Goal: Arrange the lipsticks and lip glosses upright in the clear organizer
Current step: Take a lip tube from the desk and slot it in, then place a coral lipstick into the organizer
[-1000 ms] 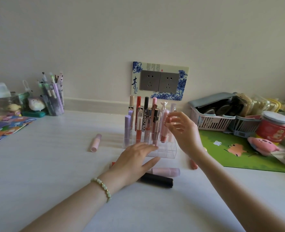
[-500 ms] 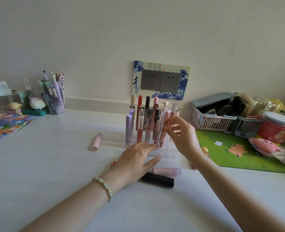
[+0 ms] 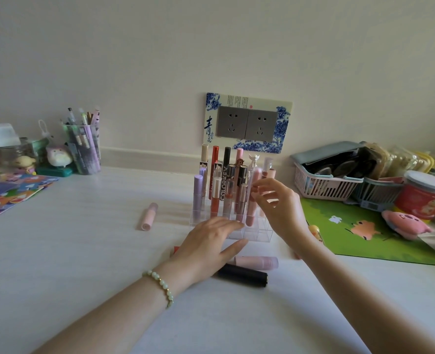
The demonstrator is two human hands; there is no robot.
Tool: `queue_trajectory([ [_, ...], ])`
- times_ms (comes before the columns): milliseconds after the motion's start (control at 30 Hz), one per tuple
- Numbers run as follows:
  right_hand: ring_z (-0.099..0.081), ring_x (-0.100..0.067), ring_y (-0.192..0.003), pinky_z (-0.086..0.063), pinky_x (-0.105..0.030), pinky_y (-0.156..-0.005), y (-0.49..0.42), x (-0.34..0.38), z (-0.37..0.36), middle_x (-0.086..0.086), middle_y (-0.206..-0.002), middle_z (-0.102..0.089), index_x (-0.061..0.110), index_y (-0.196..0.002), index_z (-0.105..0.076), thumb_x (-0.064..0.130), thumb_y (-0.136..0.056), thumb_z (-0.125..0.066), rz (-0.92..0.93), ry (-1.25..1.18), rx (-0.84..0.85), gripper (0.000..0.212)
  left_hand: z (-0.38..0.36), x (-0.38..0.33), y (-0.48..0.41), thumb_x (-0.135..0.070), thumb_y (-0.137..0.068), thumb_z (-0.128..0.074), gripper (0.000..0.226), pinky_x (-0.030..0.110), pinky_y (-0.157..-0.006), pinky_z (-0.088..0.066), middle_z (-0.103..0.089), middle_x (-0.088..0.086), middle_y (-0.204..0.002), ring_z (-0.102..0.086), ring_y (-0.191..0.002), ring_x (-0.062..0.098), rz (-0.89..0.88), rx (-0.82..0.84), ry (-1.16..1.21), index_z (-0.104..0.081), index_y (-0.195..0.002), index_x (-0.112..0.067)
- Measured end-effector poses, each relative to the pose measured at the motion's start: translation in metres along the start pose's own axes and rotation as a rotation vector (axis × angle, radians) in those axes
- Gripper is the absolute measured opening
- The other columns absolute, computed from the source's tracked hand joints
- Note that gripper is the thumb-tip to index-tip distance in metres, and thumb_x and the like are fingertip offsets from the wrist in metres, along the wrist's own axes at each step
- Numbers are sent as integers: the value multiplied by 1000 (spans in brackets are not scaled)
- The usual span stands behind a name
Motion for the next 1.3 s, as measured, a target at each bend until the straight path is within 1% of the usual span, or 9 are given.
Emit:
queue_trajectory([
  [500, -64, -7, -80, -54, -23, -70, 3, 0, 27, 10, -90, -66, 21, -100, -64, 22, -79, -71, 17, 22, -11, 22, -1, -3, -2, -53, -95, -35, 49, 25, -109, -30, -49, -13, -138, -38, -129, 3, 4, 1, 38, -46, -136, -28],
  [600, -64, -5, -88, -53, -27, -82, 1, -11, 46, 9, -93, -68, 22, -101, -65, 29, -76, -73, 10, 33, 126, 27, -1, -10, -4, -53, -95, -35, 49, 26, -108, -31, -50, -13, -137, -39, -128, 2, -6, 0, 71, -47, -135, -28],
  [700, -56, -1, -109, -41, -27, -100, 7, -30, 62, 13, -115, -61, 30, -121, -52, 50, -64, -72, -48, 181, 425, 64, -1, -18, -9, -57, -93, -33, 53, 28, -107, -34, -51, -12, -136, -39, -127, 2, -9, 25, 104, -47, -135, -28],
  [767, -49, -5, -119, -37, -26, -102, 18, -47, 68, 13, -130, -49, 37, -134, -35, 57, -56, -72, -160, 264, 637, 89, -4, -24, -13, -58, -93, -32, 53, 31, -106, -35, -51, -11, -136, -40, -127, 4, -16, 70, 114, -47, -134, -28],
  [867, -45, -11, -123, -43, -28, -99, 30, -67, 69, 16, -135, -38, 44, -139, -19, 51, -56, -81, -252, 291, 789, 104, -9, -28, -19, -59, -93, -32, 53, 32, -105, -35, -52, -10, -134, -40, -127, 4, -11, 114, 120, -48, -133, -29],
  [1000, -36, -14, -127, -34, -41, -108, 30, -79, 68, 26, -132, -38, 55, -135, -15, 67, -47, -77, -206, 386, 774, 108, -13, -32, -22, -55, -94, -34, 50, 28, -104, -34, -51, -10, -135, -39, -127, 4, 2, 124, 138, -49, -133, -28],
  [1100, -40, -15, -119, -39, -41, -103, 30, -76, 66, 23, -127, -43, 54, -131, -20, 64, -48, -78, -169, 382, 745, 102, -13, -33, -21, -53, -95, -36, 48, 26, -104, -33, -52, -11, -134, -39, -127, 3, 0, 108, 147, -50, -132, -27],
  [1233, -48, -2, -93, -49, -17, -73, 32, -44, 67, 18, -128, -43, 48, -126, -28, 45, -54, -86, -133, 172, 634, 92, -8, -32, -20, -53, -93, -37, 48, 24, -104, -34, -54, -11, -130, -40, -123, 0, 12, 45, 223, -54, -129, -26],
  [1300, -45, 8, -110, -37, -7, -86, 33, -17, 66, 22, -129, -41, 40, -130, -30, 46, -53, -85, -29, 101, 553, 94, -2, -33, -19, -53, -91, -41, 46, 20, -100, -37, -58, -13, -122, -46, -116, -3, 42, -34, 321, -60, -123, -26],
])
Point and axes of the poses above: each hand's wrist, its own y-axis away from the middle knuckle, its own z-axis out of the back of the hand, x = y × z, the point moved 4 cm from there along -y, towards the middle knuckle
